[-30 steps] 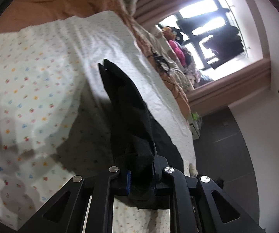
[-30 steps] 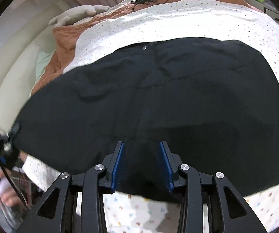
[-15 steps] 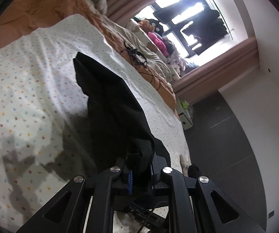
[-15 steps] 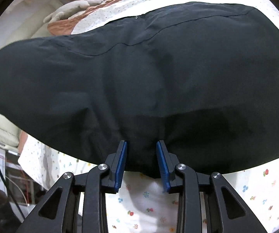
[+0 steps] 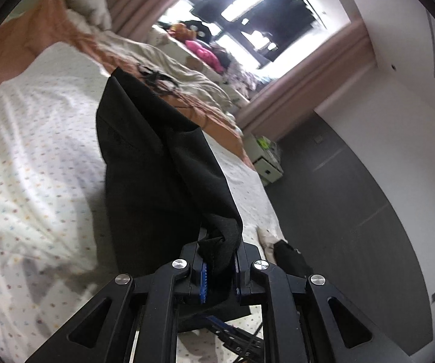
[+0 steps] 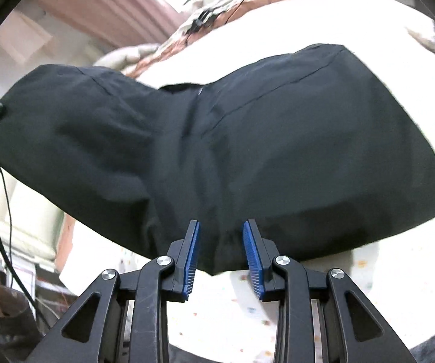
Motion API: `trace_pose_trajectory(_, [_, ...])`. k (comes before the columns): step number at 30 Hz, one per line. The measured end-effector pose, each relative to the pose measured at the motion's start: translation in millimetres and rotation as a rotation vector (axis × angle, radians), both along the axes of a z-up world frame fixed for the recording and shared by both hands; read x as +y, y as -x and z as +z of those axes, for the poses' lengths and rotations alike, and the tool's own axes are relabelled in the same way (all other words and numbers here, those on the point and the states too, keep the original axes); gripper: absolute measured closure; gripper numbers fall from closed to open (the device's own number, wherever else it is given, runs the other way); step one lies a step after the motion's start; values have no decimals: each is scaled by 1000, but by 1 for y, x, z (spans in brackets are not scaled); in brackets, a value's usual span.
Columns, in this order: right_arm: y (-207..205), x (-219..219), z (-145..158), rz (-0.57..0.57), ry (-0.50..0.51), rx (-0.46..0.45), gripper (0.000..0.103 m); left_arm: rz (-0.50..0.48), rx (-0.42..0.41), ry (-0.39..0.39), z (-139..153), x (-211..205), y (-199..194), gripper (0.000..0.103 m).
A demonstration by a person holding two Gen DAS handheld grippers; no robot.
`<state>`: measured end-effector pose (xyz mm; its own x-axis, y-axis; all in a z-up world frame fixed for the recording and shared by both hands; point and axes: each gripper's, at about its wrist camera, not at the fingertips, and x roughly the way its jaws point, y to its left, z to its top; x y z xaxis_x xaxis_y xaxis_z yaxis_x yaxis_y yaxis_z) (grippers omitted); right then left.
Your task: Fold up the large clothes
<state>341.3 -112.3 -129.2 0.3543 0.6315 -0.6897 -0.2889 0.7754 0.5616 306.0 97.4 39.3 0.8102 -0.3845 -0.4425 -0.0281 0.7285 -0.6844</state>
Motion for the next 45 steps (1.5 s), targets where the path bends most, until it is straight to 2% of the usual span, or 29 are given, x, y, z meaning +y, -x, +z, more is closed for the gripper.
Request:
trace_pose_trajectory(7, [6, -73, 13, -132, -103, -1, 71, -87, 23, -55, 3, -54, -38, 91])
trace_pose_trajectory(11, [12, -105, 15, -196, -118, -13, 71, -137, 51, -77, -3, -83, -60, 91])
trace_pose_trajectory(21, [33, -185, 0, -359, -96, 16, 71, -301, 189, -125, -57, -187, -132, 93])
trace_pose_trajectory(26, [42, -216, -3, -415, -90, 31, 71, -394, 258, -180, -82, -228, -148, 95])
trace_pose_trajectory(28, [44, -221, -5, -421, -88, 33, 71, -432, 288, -178, -89, -234, -147, 93])
trace_pose_trajectory(31, [36, -217, -5, -402, -86, 33, 71, -470, 279, -145, -89, -228, -139, 91])
trace_pose_trajectory(32, [35, -212, -5, -389, -92, 37, 68, -478, 263, -126, -86, -220, -136, 81])
trace_pose_trajectory(33, [32, -208, -5, -376, -102, 40, 63, -466, 255, -126, -83, -212, -134, 66])
trace_pose_trajectory(35, [24, -197, -3, -348, -113, 36, 54, -390, 233, -148, -78, -193, -124, 44])
trace_pose_trajectory(36, [21, -191, -2, -335, -116, 30, 47, -357, 223, -155, -76, -182, -119, 40])
trace_pose_trajectory(37, [17, -183, 1, -317, -123, 21, 43, -327, 217, -159, -75, -168, -114, 40])
trace_pose_trajectory(39, [12, -172, 4, -292, -131, 10, 40, -277, 231, -152, -79, -141, -104, 40])
trace_pose_trajectory(45, [-14, -141, 10, -251, -117, 5, 40, -109, 292, -145, -100, -69, -78, 40])
